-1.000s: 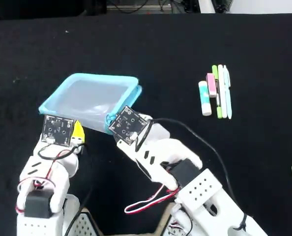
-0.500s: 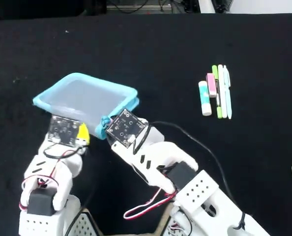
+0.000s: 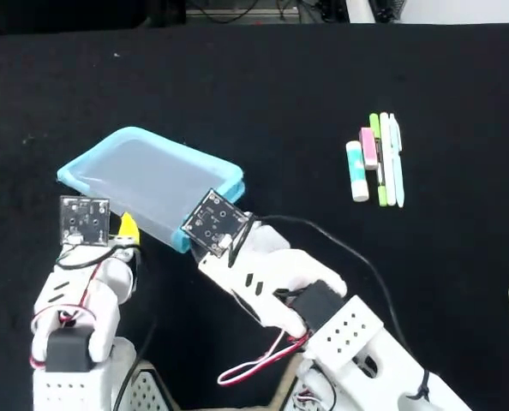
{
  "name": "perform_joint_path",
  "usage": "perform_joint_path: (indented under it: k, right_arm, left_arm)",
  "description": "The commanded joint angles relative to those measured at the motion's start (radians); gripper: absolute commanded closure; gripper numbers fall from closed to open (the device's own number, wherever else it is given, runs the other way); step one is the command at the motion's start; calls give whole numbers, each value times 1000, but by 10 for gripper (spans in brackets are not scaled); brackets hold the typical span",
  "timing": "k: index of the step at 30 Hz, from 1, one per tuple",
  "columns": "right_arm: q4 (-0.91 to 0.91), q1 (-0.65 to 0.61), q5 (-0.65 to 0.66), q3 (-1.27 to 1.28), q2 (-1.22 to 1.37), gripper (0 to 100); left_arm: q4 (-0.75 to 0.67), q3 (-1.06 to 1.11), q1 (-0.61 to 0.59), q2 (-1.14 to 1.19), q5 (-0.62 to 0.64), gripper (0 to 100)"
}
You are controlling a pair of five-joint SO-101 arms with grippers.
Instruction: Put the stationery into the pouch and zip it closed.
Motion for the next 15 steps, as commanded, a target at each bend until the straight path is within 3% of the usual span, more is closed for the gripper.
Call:
perform_joint_path:
  k: [1,4,11,15]
  right_arm:
    - [-18,-12,-8,-68,-25,987]
    - [-55,-8,-8,-47,-25,987]
    - [-75,-5,-8,-31,-25,987]
    - [-75,-5,-8,-28,-25,987]
  left_arm:
    - [157,-205,-7,-2,17,831]
    - [212,-243,27,-2,20,762]
    - [242,-237,274,-2,17,781]
    - [181,-193,274,-2,20,784]
